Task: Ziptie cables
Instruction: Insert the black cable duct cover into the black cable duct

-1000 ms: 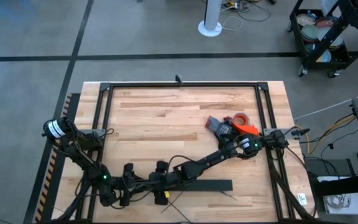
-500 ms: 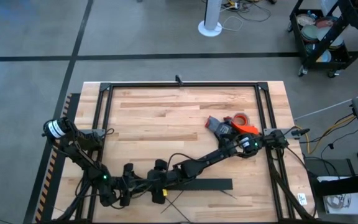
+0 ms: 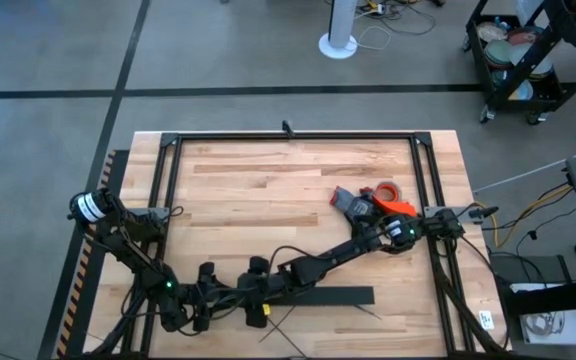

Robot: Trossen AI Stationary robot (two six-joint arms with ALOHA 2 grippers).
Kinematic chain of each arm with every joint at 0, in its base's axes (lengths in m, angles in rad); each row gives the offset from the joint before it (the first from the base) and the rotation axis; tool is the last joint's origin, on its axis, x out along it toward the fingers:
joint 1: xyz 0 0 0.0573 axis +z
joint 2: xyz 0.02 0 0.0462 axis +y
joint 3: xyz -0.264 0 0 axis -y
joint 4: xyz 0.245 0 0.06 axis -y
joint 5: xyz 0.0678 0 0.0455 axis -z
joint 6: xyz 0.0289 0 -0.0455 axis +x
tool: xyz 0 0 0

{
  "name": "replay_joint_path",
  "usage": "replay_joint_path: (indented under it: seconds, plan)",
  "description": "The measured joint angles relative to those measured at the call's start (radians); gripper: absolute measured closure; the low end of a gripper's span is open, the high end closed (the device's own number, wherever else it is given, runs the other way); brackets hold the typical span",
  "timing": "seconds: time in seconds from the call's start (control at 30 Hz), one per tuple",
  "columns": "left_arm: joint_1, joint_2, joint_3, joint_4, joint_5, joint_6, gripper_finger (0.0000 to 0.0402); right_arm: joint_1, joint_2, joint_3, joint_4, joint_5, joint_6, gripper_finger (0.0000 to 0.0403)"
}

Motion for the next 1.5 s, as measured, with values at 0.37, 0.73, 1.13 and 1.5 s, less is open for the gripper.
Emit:
replay_joint_path:
  seconds: [0.37, 0.73, 1.13, 1.5]
  plan:
    - [0.0, 0.0, 0.0, 0.0, 0.0, -0.001, 0.0172, 0.0, 0.0, 0.001, -0.005, -0.008, -0.015, 0.0169]
    - [0.0, 0.0, 0.0, 0.0, 0.0, 0.0, 0.0173, 0.0, 0.004, 0.001, -0.016, -0.017, -0.026, 0.0145]
    - [0.006, 0.0, 0.001, -0.01, 0.0, -0.037, 0.0178, 0.0, 0.004, 0.001, -0.015, -0.051, -0.024, 0.0188]
    - [0.009, -0.001, -0.005, -0.006, -0.008, -0.061, 0.0177, 0.006, 0.007, -0.001, 0.001, -0.098, -0.022, 0.0189]
